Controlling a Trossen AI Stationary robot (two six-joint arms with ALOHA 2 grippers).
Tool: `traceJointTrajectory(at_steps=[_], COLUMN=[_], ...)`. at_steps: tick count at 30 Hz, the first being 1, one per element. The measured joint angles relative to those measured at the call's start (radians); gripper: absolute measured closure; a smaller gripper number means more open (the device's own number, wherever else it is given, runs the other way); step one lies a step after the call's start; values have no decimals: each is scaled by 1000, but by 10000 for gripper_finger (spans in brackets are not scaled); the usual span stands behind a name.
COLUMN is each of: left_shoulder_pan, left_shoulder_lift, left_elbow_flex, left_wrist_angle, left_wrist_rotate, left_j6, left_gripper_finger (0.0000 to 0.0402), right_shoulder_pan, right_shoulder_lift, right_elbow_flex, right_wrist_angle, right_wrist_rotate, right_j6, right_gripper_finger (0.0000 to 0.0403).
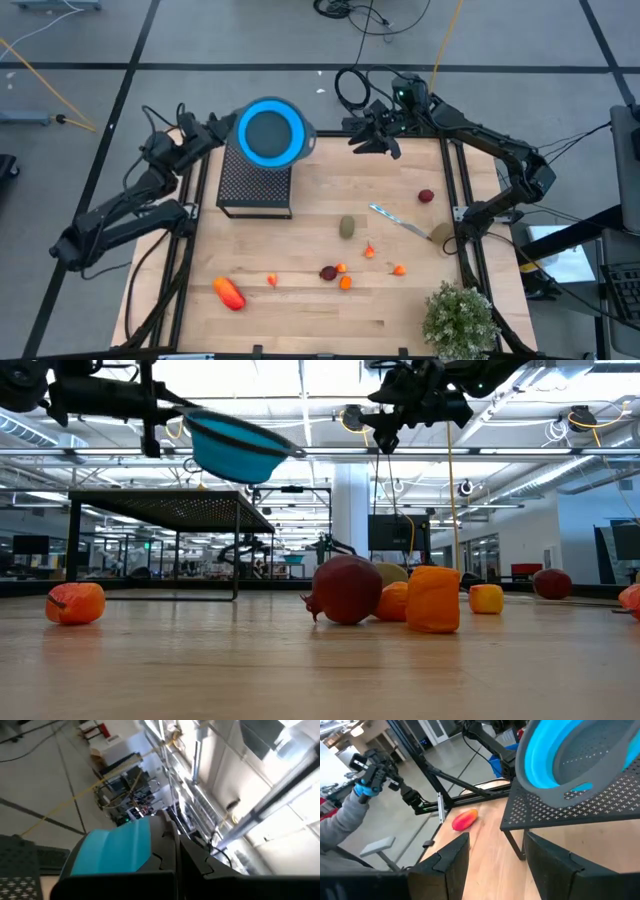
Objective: Pick & Place Fruit
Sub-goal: Put the blue strainer bowl on the shelf
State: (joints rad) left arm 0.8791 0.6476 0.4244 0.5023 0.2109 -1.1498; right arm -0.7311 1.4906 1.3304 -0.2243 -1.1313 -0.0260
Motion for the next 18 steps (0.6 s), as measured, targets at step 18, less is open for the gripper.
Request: traceJointTrajectory(at_steps=[18], left_shoulder_pan=[171], left_shoulder_lift=[0], left_elbow_flex=[0], left_wrist_angle=[-127], left_wrist_rotate=[128], left_j6=[-90], left_gripper_finger=[401], right_shoulder_pan=[0], right_shoulder_lift=[0], right_elbow_flex=[0], right_wrist_angle=[-234], right_wrist_rotate=[5], right_j6=[-558], right_gripper_finger=[244])
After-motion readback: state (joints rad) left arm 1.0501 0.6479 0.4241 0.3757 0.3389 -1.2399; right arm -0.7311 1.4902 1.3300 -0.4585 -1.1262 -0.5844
